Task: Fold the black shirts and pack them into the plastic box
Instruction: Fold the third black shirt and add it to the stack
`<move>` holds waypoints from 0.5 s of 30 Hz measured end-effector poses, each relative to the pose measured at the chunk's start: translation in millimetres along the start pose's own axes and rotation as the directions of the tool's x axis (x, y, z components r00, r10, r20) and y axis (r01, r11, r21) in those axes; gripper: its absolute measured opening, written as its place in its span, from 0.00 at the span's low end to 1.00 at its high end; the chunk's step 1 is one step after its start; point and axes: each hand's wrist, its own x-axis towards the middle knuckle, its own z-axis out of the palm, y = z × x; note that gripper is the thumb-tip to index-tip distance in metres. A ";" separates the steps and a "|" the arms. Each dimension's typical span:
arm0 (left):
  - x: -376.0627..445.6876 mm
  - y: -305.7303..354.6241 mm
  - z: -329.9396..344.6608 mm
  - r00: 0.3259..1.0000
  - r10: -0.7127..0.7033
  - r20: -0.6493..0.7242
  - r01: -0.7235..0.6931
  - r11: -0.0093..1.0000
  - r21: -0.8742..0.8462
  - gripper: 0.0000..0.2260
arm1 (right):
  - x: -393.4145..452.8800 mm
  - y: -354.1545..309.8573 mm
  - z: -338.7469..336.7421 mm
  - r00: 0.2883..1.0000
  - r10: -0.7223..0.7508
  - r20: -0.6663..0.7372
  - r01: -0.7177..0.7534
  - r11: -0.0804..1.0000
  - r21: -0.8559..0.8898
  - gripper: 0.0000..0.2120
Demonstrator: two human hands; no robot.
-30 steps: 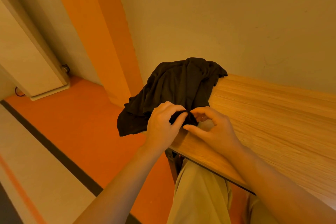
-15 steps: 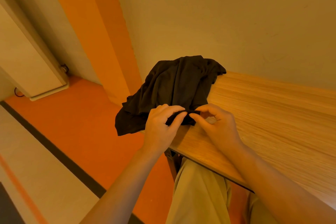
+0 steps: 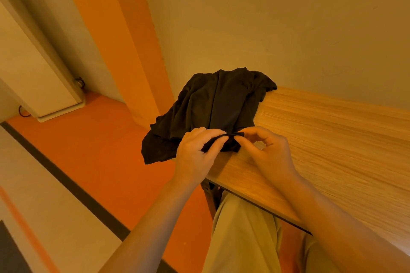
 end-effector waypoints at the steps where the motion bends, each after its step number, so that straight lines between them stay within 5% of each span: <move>1: 0.1 -1.1 -0.6 1.000 0.005 0.011 -0.005 1.000 0.012 0.11 | 0.0 -1.5 -0.2 1.000 -0.003 -0.003 0.003 1.000 0.020 0.11; 5: -0.7 -17.2 -7.1 0.998 0.014 0.066 -0.024 0.987 0.159 0.11 | 3.9 -2.7 -6.3 0.995 -0.017 -0.097 0.033 0.986 0.165 0.11; 11: 6.4 -30.9 -25.4 0.992 -0.004 -0.128 0.045 0.947 0.319 0.10 | 14.7 -0.8 -16.0 0.965 -0.048 -0.257 0.127 0.946 0.299 0.11; 15: 14.0 -9.7 -18.7 0.998 0.041 -0.044 -0.025 0.950 0.310 0.09 | 12.0 1.3 -14.8 0.980 -0.173 -0.094 0.183 0.977 0.106 0.08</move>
